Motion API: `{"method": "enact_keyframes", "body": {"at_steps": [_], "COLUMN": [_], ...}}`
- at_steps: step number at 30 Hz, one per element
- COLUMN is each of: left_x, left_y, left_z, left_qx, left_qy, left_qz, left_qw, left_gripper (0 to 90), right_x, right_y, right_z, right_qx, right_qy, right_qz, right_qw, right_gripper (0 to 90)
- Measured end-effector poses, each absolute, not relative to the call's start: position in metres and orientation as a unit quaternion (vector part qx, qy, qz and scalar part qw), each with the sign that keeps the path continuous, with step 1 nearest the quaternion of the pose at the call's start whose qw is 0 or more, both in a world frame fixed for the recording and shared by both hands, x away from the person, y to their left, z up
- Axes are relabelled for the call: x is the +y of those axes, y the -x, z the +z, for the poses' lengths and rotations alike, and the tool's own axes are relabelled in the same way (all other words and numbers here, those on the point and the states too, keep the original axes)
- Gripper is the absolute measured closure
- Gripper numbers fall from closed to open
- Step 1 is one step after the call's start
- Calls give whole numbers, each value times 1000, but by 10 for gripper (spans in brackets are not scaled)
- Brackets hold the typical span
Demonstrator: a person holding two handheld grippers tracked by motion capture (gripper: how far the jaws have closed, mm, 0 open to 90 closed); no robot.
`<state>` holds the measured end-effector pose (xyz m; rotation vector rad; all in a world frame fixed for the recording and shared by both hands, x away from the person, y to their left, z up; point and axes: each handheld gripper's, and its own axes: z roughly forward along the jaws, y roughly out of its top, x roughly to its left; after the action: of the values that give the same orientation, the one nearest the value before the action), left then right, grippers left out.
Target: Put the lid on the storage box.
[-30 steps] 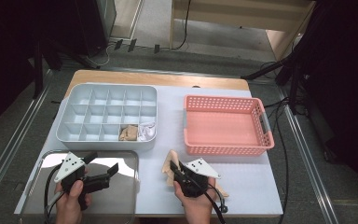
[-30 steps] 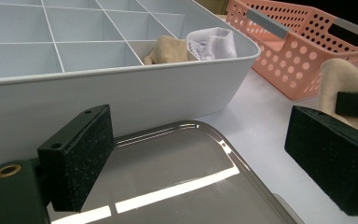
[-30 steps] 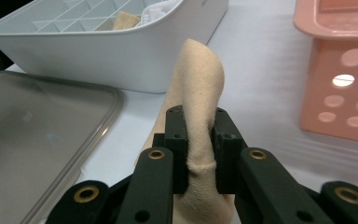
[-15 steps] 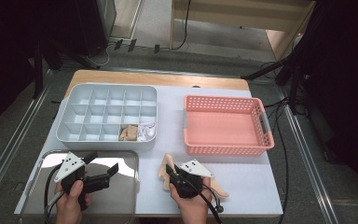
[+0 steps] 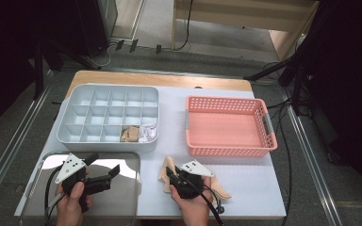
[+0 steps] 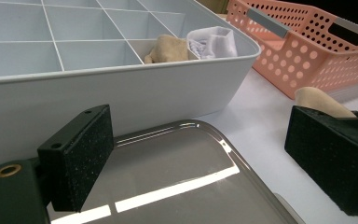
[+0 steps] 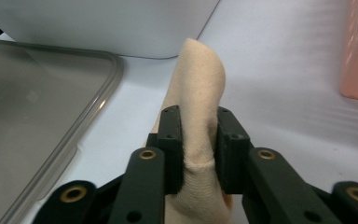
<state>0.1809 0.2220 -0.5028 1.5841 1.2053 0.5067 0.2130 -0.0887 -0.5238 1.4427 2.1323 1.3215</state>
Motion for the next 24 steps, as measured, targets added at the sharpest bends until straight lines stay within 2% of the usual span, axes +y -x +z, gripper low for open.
{"method": "enact_keyframes", "body": {"at_steps": [11, 18, 24], "left_x": [222, 222, 220], "left_y": [-181, -181, -181], "left_z": [-503, -503, -503], "left_qx": [502, 501, 500], "left_qy": [-660, -660, -662], "left_qz": [211, 211, 212], "left_qw": [518, 518, 517], "left_gripper": [85, 85, 85], "right_x": [-91, -97, -109], "right_y": [-213, -211, -209], "right_z": [-522, -513, -502], "right_qx": [729, 721, 713], "right_qy": [-491, -490, -491], "right_qz": [461, 469, 479], "right_qw": [124, 140, 148], "right_gripper": [561, 507, 497]}}
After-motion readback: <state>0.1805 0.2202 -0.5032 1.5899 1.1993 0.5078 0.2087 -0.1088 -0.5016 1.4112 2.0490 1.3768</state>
